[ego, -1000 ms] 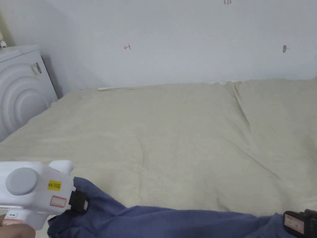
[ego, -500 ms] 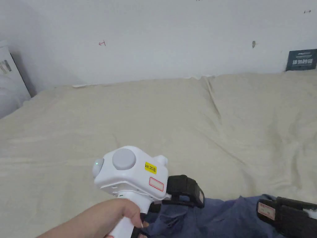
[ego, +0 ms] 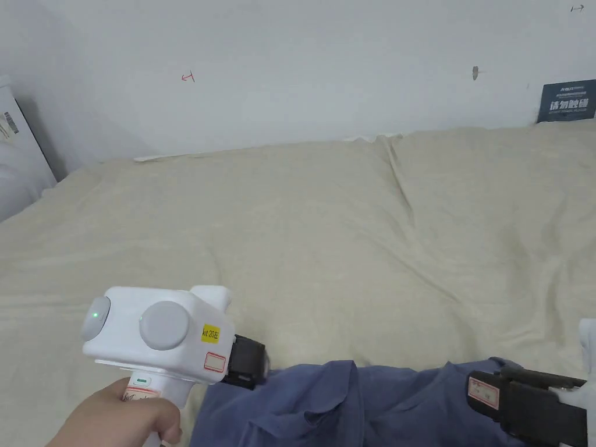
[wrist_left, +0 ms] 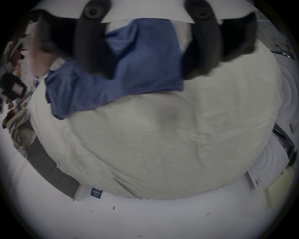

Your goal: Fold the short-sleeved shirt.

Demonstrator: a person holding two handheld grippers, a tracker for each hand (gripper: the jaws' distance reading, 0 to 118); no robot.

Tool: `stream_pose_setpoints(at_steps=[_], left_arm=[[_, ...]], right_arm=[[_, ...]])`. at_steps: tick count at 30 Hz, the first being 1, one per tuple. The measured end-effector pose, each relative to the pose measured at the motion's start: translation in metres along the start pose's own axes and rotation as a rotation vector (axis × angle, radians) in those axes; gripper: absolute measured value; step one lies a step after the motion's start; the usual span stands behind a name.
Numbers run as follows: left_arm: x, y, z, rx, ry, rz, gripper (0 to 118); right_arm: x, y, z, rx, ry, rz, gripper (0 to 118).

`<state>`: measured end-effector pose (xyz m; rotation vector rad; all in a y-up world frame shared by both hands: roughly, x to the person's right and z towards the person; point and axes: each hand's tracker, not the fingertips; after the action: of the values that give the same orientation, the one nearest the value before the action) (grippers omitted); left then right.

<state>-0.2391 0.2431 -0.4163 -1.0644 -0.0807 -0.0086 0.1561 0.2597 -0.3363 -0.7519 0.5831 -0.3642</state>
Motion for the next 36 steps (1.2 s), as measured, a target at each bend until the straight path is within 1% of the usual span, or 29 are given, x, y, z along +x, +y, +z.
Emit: stream_pose_setpoints(at_steps=[1,2,3,4,7,8,9,11,14,15,18,21,22,24,26,27,29,30,32,34,35,36], left_arm=[[0.003,0.001,-0.005,-0.011,0.028,-0.012,49],[0.006,0.0,-0.011,-0.04,0.042,-0.024,26],[0.009,-0.001,-0.019,-0.065,0.05,-0.037,13],[0.013,-0.003,-0.023,-0.068,0.03,-0.041,13],[0.031,-0.011,-0.032,-0.096,-0.121,-0.034,13],[0.04,-0.013,-0.035,-0.096,-0.142,-0.044,13],[0.049,-0.015,-0.038,-0.096,-0.157,-0.072,13],[0.065,-0.018,-0.04,-0.1,-0.14,-0.127,13],[0.084,-0.021,-0.039,-0.102,-0.158,-0.143,13],[0.087,-0.023,-0.038,-0.106,-0.21,-0.131,13],[0.091,-0.025,-0.036,-0.166,-0.43,-0.001,13],[0.084,-0.024,-0.036,-0.196,-0.593,0.029,13],[0.078,-0.024,-0.033,-0.179,-0.625,0.045,13],[0.059,-0.023,-0.021,-0.12,-0.695,0.122,13],[0.026,-0.022,-0.006,-0.049,-0.716,0.205,13],[0.009,-0.022,0.001,-0.021,-0.69,0.231,13],[-0.029,-0.024,0.009,0.012,-0.569,0.256,13],[-0.049,-0.027,0.009,0.019,-0.5,0.261,13],[-0.085,-0.034,0.005,0.005,-0.415,0.324,13],[-0.116,-0.045,-0.011,-0.05,-0.49,0.395,13],[-0.123,-0.05,-0.017,-0.077,-0.559,0.398,13],[-0.132,-0.057,-0.024,-0.077,-0.62,0.401,20]], right_arm=[[0.0,0.0,0.0,-0.003,0.001,0.001,0],[-0.001,-0.001,0.0,-0.005,0.002,0.002,0],[-0.001,-0.001,0.001,-0.007,0.001,0.004,0],[-0.001,-0.001,0.001,-0.008,-0.002,0.005,0],[0.003,0.0,0.003,-0.007,-0.008,0.003,0],[0.004,0.0,0.003,-0.008,-0.01,0.001,0],[0.005,0.0,0.003,-0.012,-0.017,-0.001,0],[0.005,0.0,0.003,-0.022,-0.028,-0.009,0],[0.003,0.0,0.004,-0.022,-0.021,-0.002,0],[0.002,0.0,0.004,-0.022,-0.024,0.006,0],[0.001,0.001,0.005,-0.02,-0.02,0.008,0],[0.0,0.002,0.004,-0.017,-0.012,-0.002,0],[0.001,0.002,0.003,-0.015,-0.008,-0.004,0],[0.0,0.002,0.003,-0.014,-0.004,-0.004,0],[-0.001,0.003,0.002,-0.014,-0.006,-0.001,0],[-0.001,0.003,0.003,-0.013,-0.007,0.0,0],[-0.002,0.005,0.003,-0.015,-0.007,0.005,0],[-0.003,0.005,0.003,-0.017,-0.008,0.011,0],[-0.004,0.006,0.001,-0.015,-0.017,0.025,0],[-0.006,0.007,-0.002,-0.012,-0.03,0.027,0],[-0.007,0.008,-0.003,-0.014,-0.03,0.023,0],[-0.008,0.008,-0.004,-0.015,-0.023,0.013,0]])
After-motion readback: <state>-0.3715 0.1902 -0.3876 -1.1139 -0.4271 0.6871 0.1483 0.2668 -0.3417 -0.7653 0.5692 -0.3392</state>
